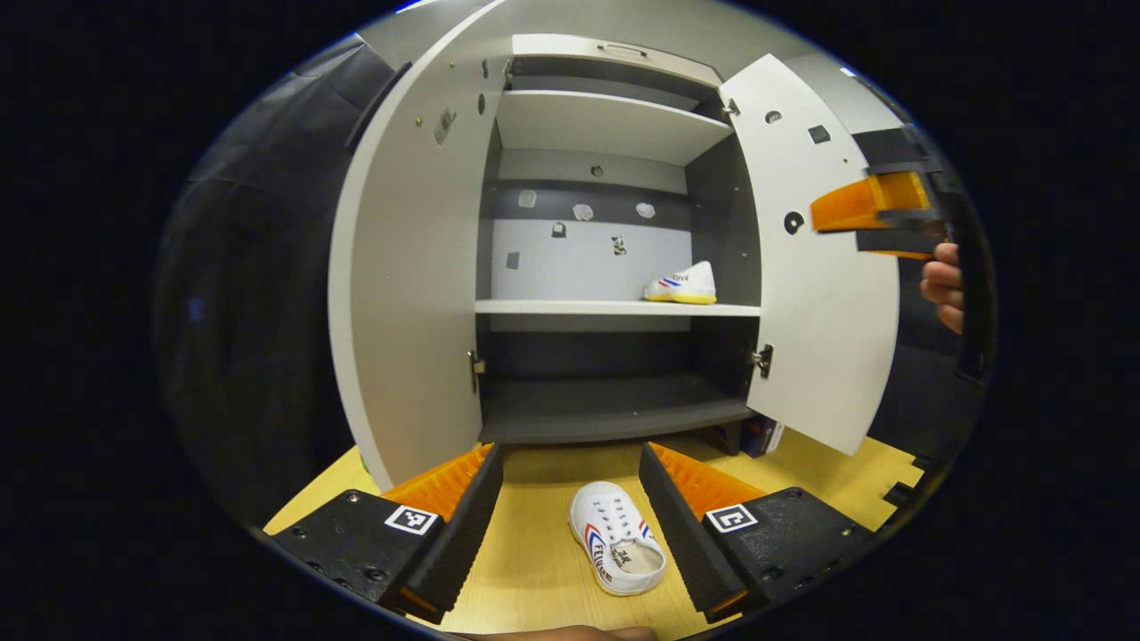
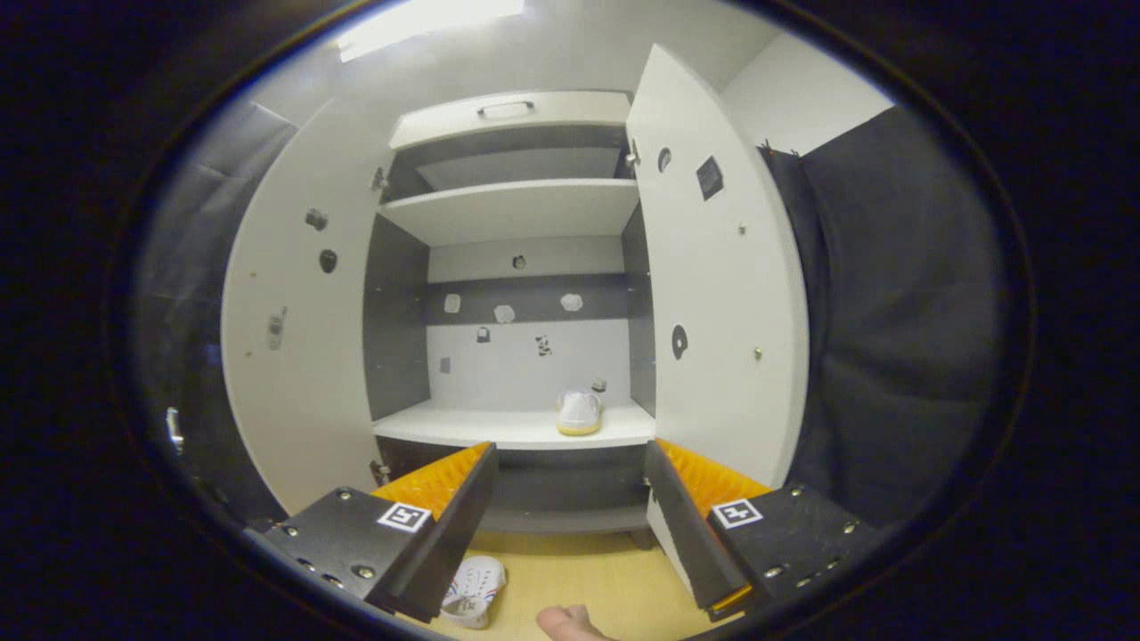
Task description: Grab one shoe with the right hand and put it into the shoe cabinet, grab the other shoe with the left hand and put it into the shoe cabinet; then close the right door with the right hand and the left door with the left hand.
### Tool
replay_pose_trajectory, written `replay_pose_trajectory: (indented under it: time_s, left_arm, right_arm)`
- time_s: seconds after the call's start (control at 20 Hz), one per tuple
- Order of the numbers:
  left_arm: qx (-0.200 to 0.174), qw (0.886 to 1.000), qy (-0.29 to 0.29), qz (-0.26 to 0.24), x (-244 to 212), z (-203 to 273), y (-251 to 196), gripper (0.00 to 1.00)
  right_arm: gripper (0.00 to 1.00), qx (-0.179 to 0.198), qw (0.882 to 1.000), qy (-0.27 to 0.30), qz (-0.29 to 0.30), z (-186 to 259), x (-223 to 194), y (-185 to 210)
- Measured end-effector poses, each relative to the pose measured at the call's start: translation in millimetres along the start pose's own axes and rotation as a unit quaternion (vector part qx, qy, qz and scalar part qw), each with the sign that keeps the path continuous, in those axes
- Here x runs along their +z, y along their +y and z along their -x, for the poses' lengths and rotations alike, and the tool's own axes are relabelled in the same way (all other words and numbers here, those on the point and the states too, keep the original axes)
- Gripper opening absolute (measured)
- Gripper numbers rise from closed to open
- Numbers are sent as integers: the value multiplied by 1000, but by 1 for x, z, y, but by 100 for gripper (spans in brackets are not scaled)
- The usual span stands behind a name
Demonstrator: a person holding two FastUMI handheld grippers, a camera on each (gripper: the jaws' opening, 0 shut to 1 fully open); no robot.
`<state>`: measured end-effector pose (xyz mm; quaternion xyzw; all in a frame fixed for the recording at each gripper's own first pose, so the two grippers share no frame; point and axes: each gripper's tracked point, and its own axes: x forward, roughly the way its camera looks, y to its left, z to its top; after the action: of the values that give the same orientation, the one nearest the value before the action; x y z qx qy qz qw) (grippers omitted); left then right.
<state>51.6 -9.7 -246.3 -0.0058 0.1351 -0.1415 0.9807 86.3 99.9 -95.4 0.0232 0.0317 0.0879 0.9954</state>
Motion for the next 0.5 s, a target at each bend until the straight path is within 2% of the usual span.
replay_pose_trajectory:
  time_s: [0.2, 0.35, 0.5]
  left_arm:
    - [0, 999, 34, -27, -46, -19, -5, 94]
    - [-21, 995, 87, -38, -93, -38, -16, 94]
    - [-2, 989, 141, -35, -134, -55, -9, 92]
  right_arm:
    - [99, 12, 1000, -21, 7, 70, -5, -2]
    - [99, 47, 999, -27, -3, 108, -11, 15]
    - [99, 56, 997, -38, -28, 124, -12, 15]
